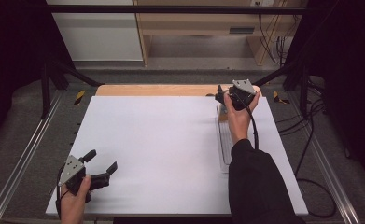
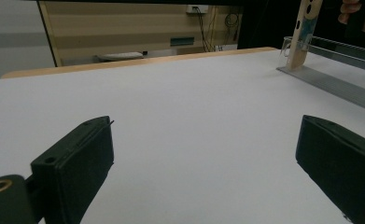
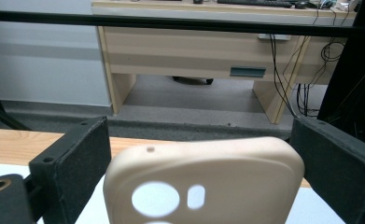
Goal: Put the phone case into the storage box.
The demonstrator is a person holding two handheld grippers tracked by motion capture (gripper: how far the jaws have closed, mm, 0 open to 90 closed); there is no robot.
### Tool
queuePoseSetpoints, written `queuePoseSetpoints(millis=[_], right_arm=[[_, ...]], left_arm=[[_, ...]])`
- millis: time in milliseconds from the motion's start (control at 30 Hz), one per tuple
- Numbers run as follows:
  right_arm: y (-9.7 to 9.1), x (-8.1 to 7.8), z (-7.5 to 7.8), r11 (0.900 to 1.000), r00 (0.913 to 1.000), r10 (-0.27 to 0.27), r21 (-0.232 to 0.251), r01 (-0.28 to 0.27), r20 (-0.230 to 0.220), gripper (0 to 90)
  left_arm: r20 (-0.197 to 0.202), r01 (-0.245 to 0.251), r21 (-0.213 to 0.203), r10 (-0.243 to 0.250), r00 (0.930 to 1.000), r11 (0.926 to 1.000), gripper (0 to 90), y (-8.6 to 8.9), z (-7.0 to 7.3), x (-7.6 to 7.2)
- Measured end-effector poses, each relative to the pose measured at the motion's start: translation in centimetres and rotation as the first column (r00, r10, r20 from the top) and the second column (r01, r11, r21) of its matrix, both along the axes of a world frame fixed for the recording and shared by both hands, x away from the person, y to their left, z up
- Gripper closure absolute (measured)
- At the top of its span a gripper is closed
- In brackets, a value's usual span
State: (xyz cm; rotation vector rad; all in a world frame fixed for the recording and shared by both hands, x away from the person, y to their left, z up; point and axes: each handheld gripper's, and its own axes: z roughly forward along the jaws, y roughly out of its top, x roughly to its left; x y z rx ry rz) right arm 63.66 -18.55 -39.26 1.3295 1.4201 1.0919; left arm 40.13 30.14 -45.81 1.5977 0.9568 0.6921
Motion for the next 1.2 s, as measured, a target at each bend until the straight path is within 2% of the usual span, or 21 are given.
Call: queuePoseSetpoints(millis=[200,400,633,967,1200], right_arm=[[-0.2,0.6,-0.6,0.9997,0.9999,-0.011,0.022,0.01,0.004,6.9],[0.2,0.4,-0.4,0.9998,0.9994,-0.017,0.012,0.017,0.031,7.0],[-0.4,0.4,-0.4,0.9994,0.9995,-0.033,0.01,0.033,0.004,6.5],[-1.2,0.2,0.0,0.9993,0.9995,-0.03,0.023,0.03,0.014,6.9],[-0.7,1.0,-1.2,0.9998,0.9997,-0.018,0.011,0.018,-0.017,6.5]], left_arm=[[-0.004,0.003,0.0,-0.003,1.0,1.0,3.9,0.0,-0.1,0.1],[-0.007,0.001,-0.002,-0.001,1.0,1.0,3.9,0.0,-0.1,0.1],[-0.005,0.003,-0.002,-0.003,1.0,1.0,3.8,0.0,-0.1,0.1],[-0.006,0.003,-0.001,-0.003,1.0,1.0,3.9,-0.1,-0.1,0.0],[-0.007,0.003,-0.001,-0.003,1.0,1.0,3.9,-0.1,-0.1,0.0]])
